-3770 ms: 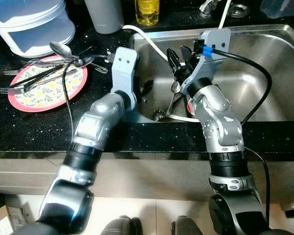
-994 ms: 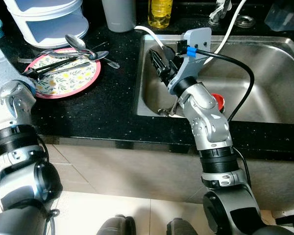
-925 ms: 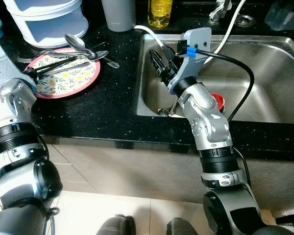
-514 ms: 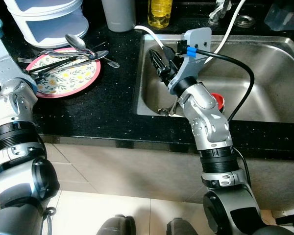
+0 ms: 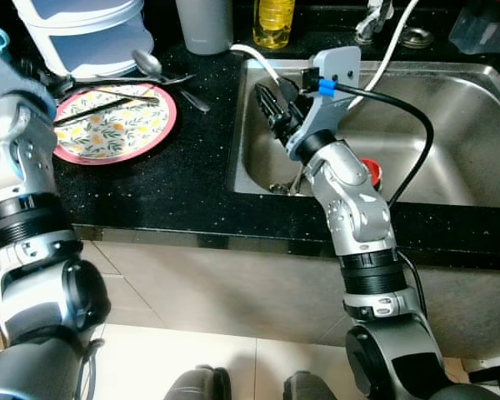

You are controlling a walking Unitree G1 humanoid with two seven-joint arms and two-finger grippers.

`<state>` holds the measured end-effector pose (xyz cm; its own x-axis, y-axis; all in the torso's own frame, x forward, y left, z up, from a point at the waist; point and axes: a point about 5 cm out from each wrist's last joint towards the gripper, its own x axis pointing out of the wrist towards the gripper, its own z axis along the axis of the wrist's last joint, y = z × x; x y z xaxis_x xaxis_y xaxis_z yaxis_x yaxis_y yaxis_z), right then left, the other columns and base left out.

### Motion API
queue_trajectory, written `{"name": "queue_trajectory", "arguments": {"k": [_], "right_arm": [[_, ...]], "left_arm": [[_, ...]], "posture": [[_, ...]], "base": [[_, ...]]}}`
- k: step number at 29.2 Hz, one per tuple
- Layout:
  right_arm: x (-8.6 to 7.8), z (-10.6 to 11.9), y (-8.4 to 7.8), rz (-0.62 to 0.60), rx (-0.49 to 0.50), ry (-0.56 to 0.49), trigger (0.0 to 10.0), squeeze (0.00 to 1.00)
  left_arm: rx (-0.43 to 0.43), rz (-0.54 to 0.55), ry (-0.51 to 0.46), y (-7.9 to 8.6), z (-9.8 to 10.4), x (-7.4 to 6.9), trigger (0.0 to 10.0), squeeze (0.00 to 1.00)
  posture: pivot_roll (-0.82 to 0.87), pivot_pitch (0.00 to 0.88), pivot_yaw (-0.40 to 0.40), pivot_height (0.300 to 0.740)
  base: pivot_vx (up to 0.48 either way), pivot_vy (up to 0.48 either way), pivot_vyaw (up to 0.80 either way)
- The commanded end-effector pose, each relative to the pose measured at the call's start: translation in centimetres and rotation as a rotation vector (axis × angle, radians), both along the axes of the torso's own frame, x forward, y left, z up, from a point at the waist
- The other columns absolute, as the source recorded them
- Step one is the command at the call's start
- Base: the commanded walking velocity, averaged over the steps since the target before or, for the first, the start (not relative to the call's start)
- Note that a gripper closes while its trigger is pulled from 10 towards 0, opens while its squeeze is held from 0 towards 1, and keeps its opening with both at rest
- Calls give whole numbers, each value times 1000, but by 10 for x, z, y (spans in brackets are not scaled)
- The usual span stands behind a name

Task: Kitchen organization

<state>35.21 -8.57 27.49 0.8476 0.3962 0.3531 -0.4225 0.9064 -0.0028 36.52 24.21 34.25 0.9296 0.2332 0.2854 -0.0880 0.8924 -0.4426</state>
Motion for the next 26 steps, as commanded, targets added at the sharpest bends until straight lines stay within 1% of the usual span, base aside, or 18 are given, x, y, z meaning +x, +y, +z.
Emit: {"name": "queue_trajectory", "arguments": {"k": [1,4,5,6,7,8,10,11,13,14,16,17,18,19,20,23,25,26], "right_arm": [[-1,2,0,0,10,-12,10000,0],[-1,2,-1,-3,12,-12,10000,0],[-1,2,-1,-3,12,-12,10000,0],[-2,2,-1,-5,12,-12,10000,0],[-2,2,-1,-5,12,-12,10000,0],[-2,2,-1,-7,12,-12,10000,0],[-2,2,-1,-7,12,-12,10000,0],[-2,2,-2,-13,11,-12,10000,0],[-2,2,-3,-16,11,-11,10000,0],[-2,2,-3,-16,11,-11,10000,0],[-2,2,-3,-16,10,-12,10000,0],[-2,2,-3,-16,10,-12,10000,0],[-2,2,-3,-17,10,-13,10000,0],[-2,2,-3,-17,10,-13,10000,0],[-3,2,-3,-21,9,-14,10000,0],[-3,2,-4,-23,9,-15,10000,0],[-3,2,-6,-33,7,-15,10000,0],[-3,2,-6,-33,7,-15,10000,0]], "left_arm": [[-11,-68,-70,-11,13,-2,10000,0],[-31,-187,-101,-36,20,1,10000,0],[-31,-187,-101,-36,20,1,10000,0],[-38,-234,-89,-49,17,5,10000,0],[-38,-234,-89,-49,17,5,10000,0],[-46,-272,-81,-60,14,7,10000,0],[-46,-272,-81,-60,14,7,10000,0],[-82,-383,-65,-87,6,13,10000,0],[-99,-466,-35,-109,-3,19,10000,0],[-99,-466,-35,-109,-3,19,10000,0],[-75,-517,24,-128,-15,26,10000,0],[-75,-517,24,-128,-15,26,10000,0],[-52,-549,68,-141,-25,29,10000,0],[-52,-549,68,-141,-25,29,10000,0],[-18,-565,119,-153,-37,32,10000,0],[4,-574,152,-160,-45,33,10000,0],[111,-610,247,-181,-67,34,10000,0],[111,-610,247,-181,-67,34,10000,0]], "posture": [[-23,102,72,740],[-28,103,77,740],[-28,103,77,740],[-32,104,80,740],[-32,104,80,740],[-38,105,82,740],[-38,105,82,740],[-38,105,83,740],[-42,107,84,740],[-42,107,84,740],[-49,108,87,740],[-49,108,87,740],[-54,109,90,740],[-54,109,90,740],[-62,112,94,740],[-62,112,94,740],[-71,117,101,740],[-71,117,101,740]], "base": [[0,0,0],[0,0,0],[0,0,0],[0,0,0],[0,0,0],[0,0,0],[0,0,0],[0,0,0],[0,0,0],[0,0,0],[0,0,0],[0,0,0],[0,0,0],[0,0,0],[0,0,0],[0,0,0],[0,0,0],[0,0,0]]}}
